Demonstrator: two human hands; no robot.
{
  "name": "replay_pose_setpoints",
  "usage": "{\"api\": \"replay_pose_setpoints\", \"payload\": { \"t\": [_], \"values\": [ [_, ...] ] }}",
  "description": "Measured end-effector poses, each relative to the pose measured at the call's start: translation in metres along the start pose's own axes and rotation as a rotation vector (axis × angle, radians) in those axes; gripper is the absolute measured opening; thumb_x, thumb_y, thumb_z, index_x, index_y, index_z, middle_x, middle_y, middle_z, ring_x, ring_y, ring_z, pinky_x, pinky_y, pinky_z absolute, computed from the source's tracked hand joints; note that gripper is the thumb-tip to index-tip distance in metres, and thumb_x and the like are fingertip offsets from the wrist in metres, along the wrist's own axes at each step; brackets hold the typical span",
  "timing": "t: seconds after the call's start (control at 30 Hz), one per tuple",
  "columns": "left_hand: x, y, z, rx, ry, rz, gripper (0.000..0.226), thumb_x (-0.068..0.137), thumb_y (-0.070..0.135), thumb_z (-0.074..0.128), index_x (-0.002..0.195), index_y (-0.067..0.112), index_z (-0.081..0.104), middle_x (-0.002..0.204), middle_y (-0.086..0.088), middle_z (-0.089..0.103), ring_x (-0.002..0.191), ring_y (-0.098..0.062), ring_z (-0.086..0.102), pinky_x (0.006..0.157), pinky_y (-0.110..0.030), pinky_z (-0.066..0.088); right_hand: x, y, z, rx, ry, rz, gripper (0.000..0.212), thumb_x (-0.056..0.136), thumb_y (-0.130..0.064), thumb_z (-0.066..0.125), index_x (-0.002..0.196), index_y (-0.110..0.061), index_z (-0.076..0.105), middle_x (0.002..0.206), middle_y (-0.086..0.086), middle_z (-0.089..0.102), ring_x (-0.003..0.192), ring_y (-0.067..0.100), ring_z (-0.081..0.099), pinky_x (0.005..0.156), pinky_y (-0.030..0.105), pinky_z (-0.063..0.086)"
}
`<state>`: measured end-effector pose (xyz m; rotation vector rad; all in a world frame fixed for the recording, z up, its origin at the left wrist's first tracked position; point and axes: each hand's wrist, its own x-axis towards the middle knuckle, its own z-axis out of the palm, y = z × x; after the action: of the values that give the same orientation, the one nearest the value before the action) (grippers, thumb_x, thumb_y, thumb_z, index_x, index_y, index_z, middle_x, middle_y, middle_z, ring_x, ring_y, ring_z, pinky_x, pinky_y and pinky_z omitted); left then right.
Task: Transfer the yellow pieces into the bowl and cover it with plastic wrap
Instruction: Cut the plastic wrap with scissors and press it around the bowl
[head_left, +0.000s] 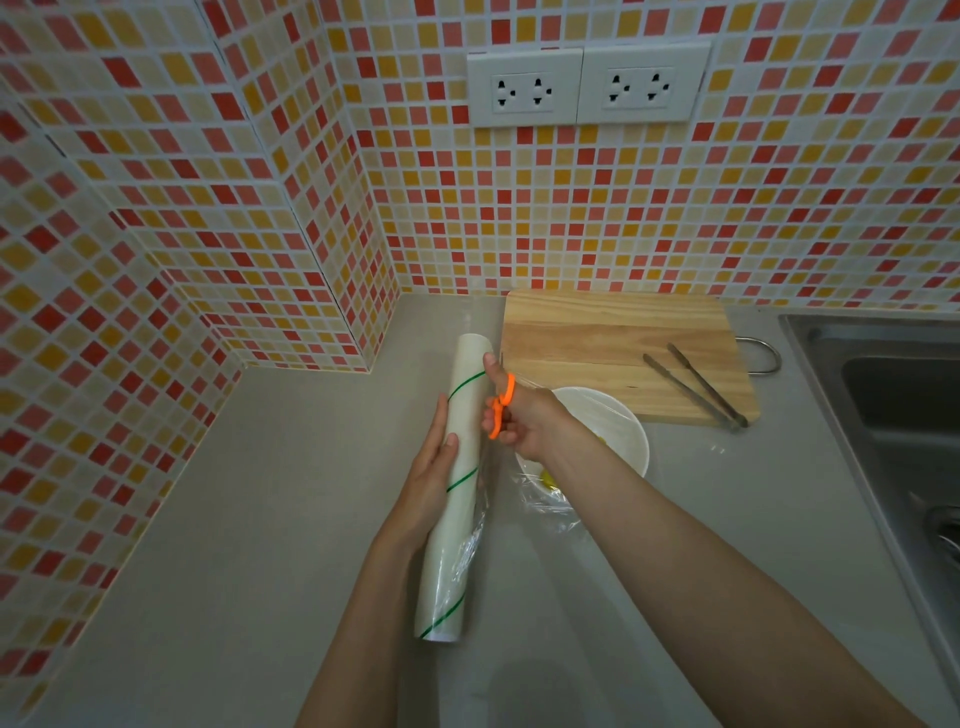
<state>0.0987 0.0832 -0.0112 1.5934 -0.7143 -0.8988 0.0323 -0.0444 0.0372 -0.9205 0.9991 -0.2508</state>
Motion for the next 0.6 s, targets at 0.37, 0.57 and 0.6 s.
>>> {"api": "replay_pose_setpoints", "payload": {
  "t": [0.37, 0.57, 0.6],
  "values": [
    [-0.008, -0.01, -0.009, -0.157, -0.024, -0.045, 0.053, 0.082, 0.056, 0.051, 0.13, 0.065, 0.03, 0.152, -0.017, 0.031, 0.137, -0.049, 0.026, 0.109, -0.068, 0.022, 0.011, -0.014, -0.002, 0.02, 0.045, -0.007, 0.048, 0.073, -0.056, 0.066, 0.059, -0.015, 0.045, 0.041, 0.005, 0.047, 0.027, 0.009, 0.038, 0.029, 0.012, 0.018],
    [-0.015, -0.009, -0.011, -0.068, 0.043, 0.007, 0.045, 0.099, 0.029, 0.037, 0.139, 0.046, 0.024, 0.155, 0.013, 0.021, 0.143, -0.013, 0.022, 0.113, -0.014, 0.025, 0.009, -0.027, -0.007, -0.133, -0.096, 0.041, 0.05, 0.072, -0.06, 0.063, 0.062, -0.013, 0.048, 0.044, 0.004, 0.053, 0.035, 0.012, 0.048, 0.03, 0.015, 0.022],
    [-0.015, -0.009, -0.011, 0.012, 0.065, 0.006, 0.046, 0.101, 0.022, 0.033, 0.14, 0.041, 0.019, 0.154, 0.015, 0.018, 0.142, -0.005, 0.019, 0.104, 0.0, 0.022, 0.006, -0.031, -0.007, -0.193, -0.162, 0.067, 0.051, 0.073, -0.062, 0.061, 0.068, -0.013, 0.049, 0.054, 0.004, 0.055, 0.043, 0.013, 0.054, 0.032, 0.016, 0.025]
  ]
}}
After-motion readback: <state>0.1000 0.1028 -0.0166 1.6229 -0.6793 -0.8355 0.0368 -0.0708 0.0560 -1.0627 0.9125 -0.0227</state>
